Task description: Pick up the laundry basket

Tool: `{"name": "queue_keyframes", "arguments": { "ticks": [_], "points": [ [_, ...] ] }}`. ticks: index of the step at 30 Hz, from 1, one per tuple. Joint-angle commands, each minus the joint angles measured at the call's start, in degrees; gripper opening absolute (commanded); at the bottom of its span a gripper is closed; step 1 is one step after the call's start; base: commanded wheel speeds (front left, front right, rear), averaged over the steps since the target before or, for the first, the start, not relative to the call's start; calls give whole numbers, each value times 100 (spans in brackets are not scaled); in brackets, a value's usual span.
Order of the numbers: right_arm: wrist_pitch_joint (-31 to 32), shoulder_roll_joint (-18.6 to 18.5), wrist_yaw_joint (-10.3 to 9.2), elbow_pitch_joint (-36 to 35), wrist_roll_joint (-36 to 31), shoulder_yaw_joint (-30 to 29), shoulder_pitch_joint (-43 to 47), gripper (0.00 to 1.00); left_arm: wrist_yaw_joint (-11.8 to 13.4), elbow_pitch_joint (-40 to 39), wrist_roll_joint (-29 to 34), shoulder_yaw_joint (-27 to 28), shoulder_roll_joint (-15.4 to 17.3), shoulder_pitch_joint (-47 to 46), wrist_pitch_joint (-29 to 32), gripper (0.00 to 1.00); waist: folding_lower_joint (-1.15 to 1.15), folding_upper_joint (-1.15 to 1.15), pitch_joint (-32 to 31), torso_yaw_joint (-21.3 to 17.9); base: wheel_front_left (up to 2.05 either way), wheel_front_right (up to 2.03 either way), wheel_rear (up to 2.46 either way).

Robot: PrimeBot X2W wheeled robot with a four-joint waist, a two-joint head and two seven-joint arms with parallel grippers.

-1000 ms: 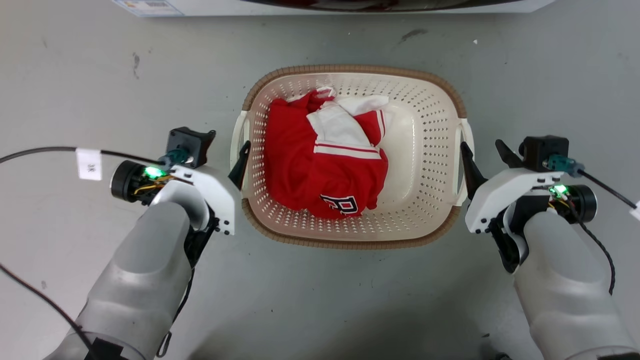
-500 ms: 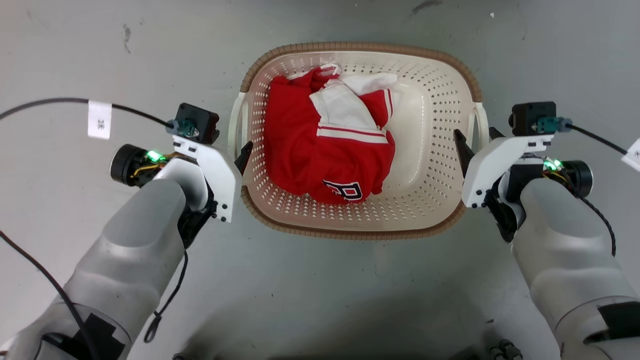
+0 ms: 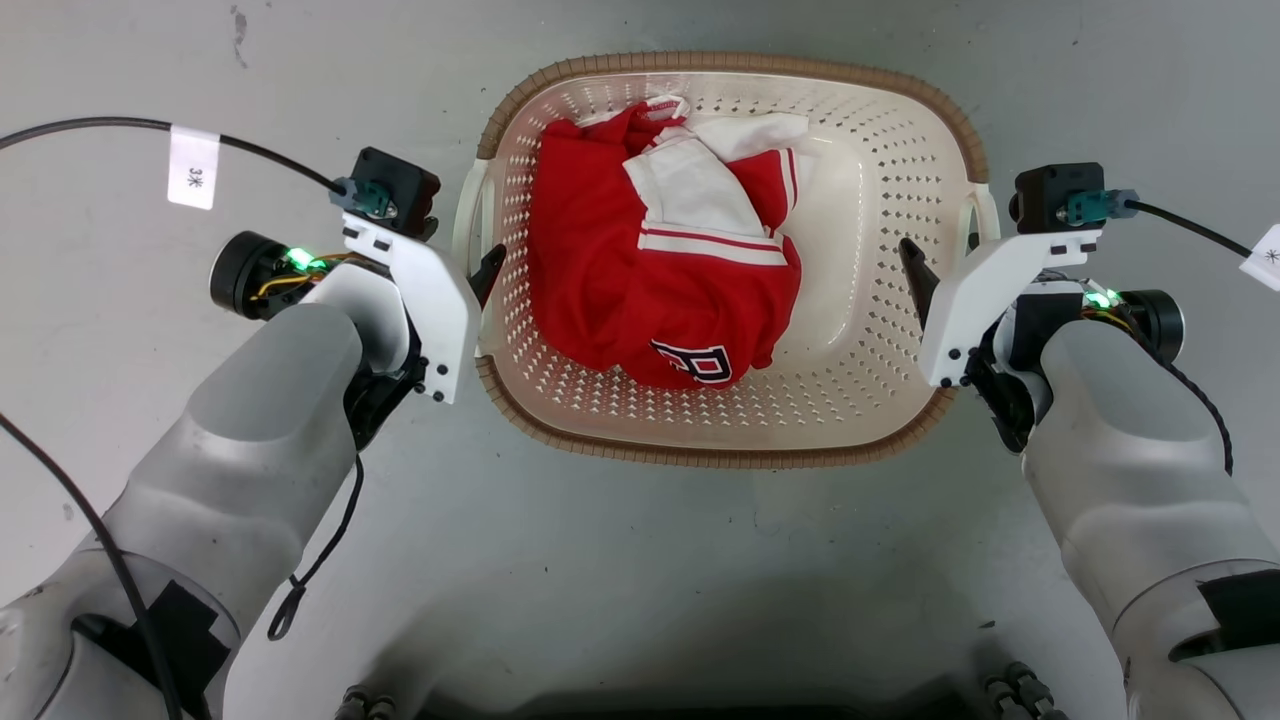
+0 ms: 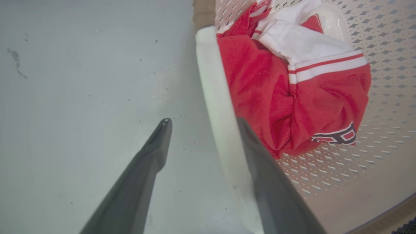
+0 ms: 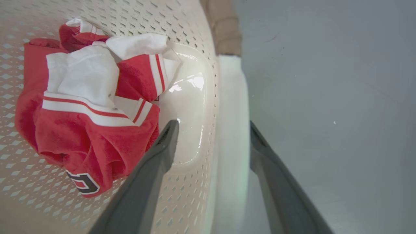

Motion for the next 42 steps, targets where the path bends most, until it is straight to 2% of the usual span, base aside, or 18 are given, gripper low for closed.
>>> {"name": "queue_keyframes", "arguments": {
  "ticks": [1, 13, 14, 15, 23, 28, 31, 36, 42],
  "points": [
    [-4, 3, -2, 18, -9, -30, -61, 100, 5, 45, -46, -57, 11, -85, 6, 100, -1, 0, 6, 8, 0, 0, 0],
    [-26, 3, -2, 29, 166, -30, 76, 100, 4, 166, -504, -761, 21, -213, 50, 100, -1, 0, 9, 32, 0, 0, 0],
    [-18, 3, -2, 28, 196, -34, 90, 44, 4, 107, -579, -820, 8, -182, 86, 67, -1, 0, 4, 34, 0, 0, 0],
    [-15, 3, -2, 27, 207, -30, 98, 0, 4, -8, -647, -879, 12, -160, 59, 0, -1, 0, -1, 36, 0, 0, 0],
    [-90, -17, -2, 14, 218, -52, 84, 0, -2, -201, -1056, -1283, 182, -173, 135, 0, -1, 0, -80, 47, 0, 0, 0],
    [84, -20, -2, 15, -62, -30, 173, 0, -2, -285, -1220, -1454, 292, -68, 238, 0, -1, 0, -331, -13, 0, 0, 0],
    [308, -22, -2, 17, -226, 27, 250, 0, -2, -394, -1329, -1523, 355, 28, 399, 0, -1, 0, -590, -46, 0, 0, 0],
    [768, -11, -1, 18, -23, 199, 306, 0, -10, -798, -1430, -1594, 460, 195, 748, 0, -1, 0, -1015, -62, 0, 0, 0],
    [1519, -21, -1, 21, 49, 729, 401, 0, -10, -1288, -1642, -1625, 747, 480, 1348, 0, -1, 0, -1773, -103, 0, 0, 0]
  ]
}}
